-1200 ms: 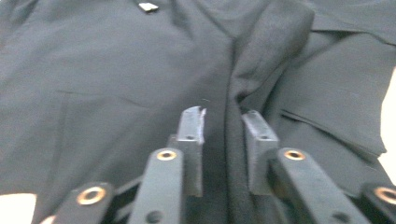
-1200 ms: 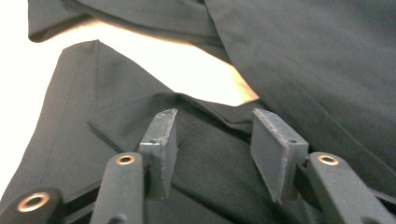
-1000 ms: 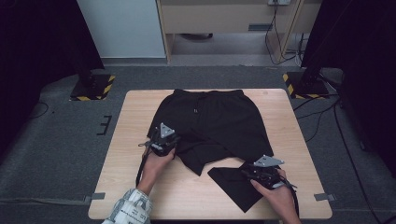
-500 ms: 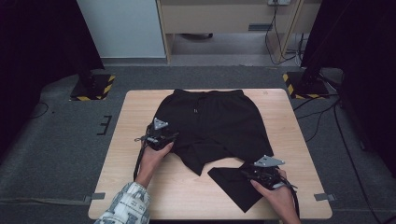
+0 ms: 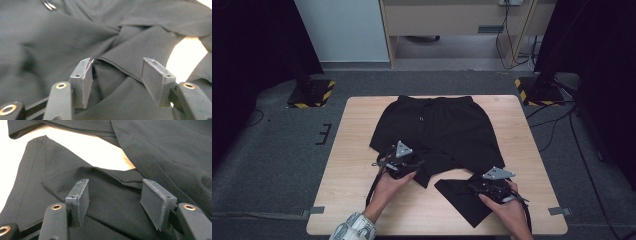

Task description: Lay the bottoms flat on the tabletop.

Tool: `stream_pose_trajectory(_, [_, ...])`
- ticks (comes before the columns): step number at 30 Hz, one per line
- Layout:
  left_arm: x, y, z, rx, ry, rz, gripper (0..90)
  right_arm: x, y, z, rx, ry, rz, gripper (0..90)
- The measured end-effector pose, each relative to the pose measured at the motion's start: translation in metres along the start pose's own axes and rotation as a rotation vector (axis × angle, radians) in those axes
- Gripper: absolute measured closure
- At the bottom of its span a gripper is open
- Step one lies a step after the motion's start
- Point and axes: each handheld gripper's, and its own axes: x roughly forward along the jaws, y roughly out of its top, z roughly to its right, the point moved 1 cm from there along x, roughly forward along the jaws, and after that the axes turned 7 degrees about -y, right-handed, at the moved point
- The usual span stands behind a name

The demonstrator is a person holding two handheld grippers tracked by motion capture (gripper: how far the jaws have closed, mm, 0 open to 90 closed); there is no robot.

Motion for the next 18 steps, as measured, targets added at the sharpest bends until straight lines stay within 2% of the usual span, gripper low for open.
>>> stream_pose_trajectory(3, [0.012,-0.005,0.003,0.006,0.027,-0.03,37.1,0.0,0.0,-0.001,-0.01,-0.006,0.0,38.1])
stream_pose_trajectory(7, [0.025,-0.015,0.01,0.028,0.04,-0.062,42.3,0.001,0.0,-0.003,-0.021,-0.003,0.002,36.9])
stream_pose_trajectory(10, [0.027,-0.019,0.011,0.044,0.018,-0.05,57.0,0.001,0.0,-0.002,-0.02,-0.002,0.006,38.4])
stream_pose_trajectory(12, [0.024,-0.02,0.01,0.046,0.0,-0.053,69.1,0.001,0.0,-0.002,-0.022,-0.006,0.006,39.6])
stream_pose_trajectory(13, [0.022,-0.019,0.009,0.041,-0.013,-0.055,78.1,0.001,0.0,-0.002,-0.022,-0.011,0.01,41.5])
stream_pose_trajectory(16, [0.016,-0.02,0.009,0.052,-0.029,-0.072,84.5,0.0,0.0,0.0,-0.018,-0.021,0.003,45.8])
stream_pose_trajectory(17, [0.008,-0.023,0.008,0.084,-0.033,-0.099,84.8,0.001,0.002,0.0,-0.017,-0.022,-0.004,47.2])
stream_pose_trajectory(18, [0.005,-0.025,0.007,0.088,-0.035,-0.107,84.9,0.001,0.002,0.001,-0.016,-0.02,-0.006,48.0])
